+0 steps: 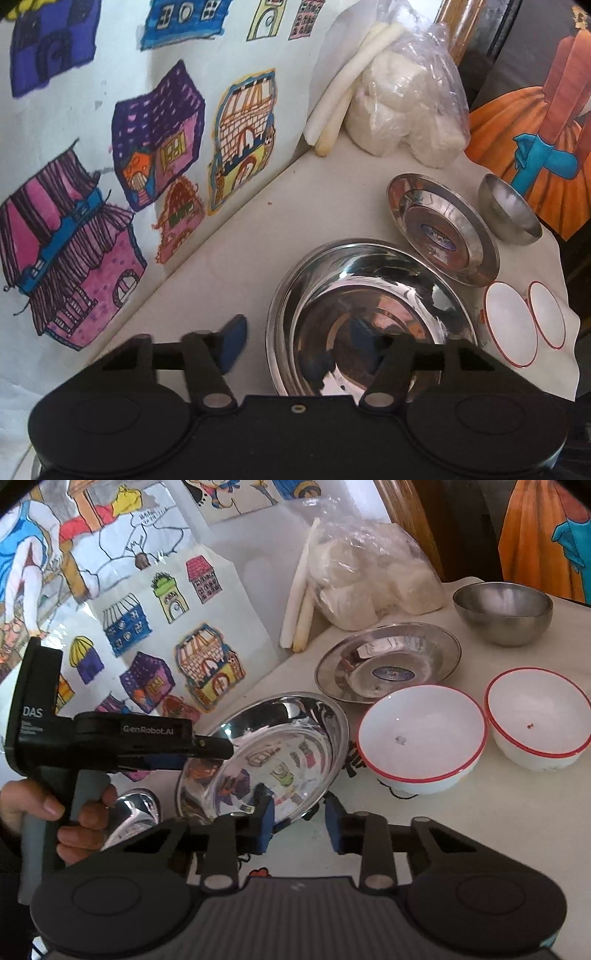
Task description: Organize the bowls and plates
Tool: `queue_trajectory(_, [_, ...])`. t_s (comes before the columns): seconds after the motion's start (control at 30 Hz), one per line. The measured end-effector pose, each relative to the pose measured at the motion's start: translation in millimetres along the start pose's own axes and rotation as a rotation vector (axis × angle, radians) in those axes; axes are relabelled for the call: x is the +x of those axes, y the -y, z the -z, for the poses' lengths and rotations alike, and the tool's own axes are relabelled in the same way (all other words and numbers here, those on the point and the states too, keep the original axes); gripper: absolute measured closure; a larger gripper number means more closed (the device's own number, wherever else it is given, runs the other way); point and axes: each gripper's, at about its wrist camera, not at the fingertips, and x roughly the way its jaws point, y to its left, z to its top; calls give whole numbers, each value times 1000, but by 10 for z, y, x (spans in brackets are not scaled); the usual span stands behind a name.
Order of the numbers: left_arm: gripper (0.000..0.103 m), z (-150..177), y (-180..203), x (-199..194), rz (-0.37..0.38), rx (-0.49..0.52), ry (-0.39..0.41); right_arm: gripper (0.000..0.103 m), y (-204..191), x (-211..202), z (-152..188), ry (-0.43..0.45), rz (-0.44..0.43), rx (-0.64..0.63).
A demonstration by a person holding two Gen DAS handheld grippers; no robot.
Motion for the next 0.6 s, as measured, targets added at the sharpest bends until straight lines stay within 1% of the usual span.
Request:
queue_trajectory(0.07, [52, -6, -7, 24, 4, -8, -7, 75, 11, 22, -13, 0, -3, 7])
queue_trajectory(0.13, [58, -3, -10, 39, 6, -13, -10, 76, 17, 42, -26, -1, -1, 10])
queue_trajectory(0.17, [63, -6, -12, 44, 7, -16, -14, 77, 21, 50, -32, -1, 0, 11])
queue_trajectory(0.2, [67, -6, -18, 47, 11, -20, -17, 77, 28, 57, -36, 0, 0, 14])
queue_trajectory(0.3, [71, -6, -13, 50, -3, -25, -16, 78, 47, 68, -54, -2, -6, 25])
queue_trajectory(0.43, [73, 11, -21, 10, 1, -27, -8, 78, 4, 57, -42, 6, 12, 2])
queue_trajectory(0.6, [73, 43, 20, -138, -13, -5, 29, 78, -52, -28, -39, 41, 4, -21])
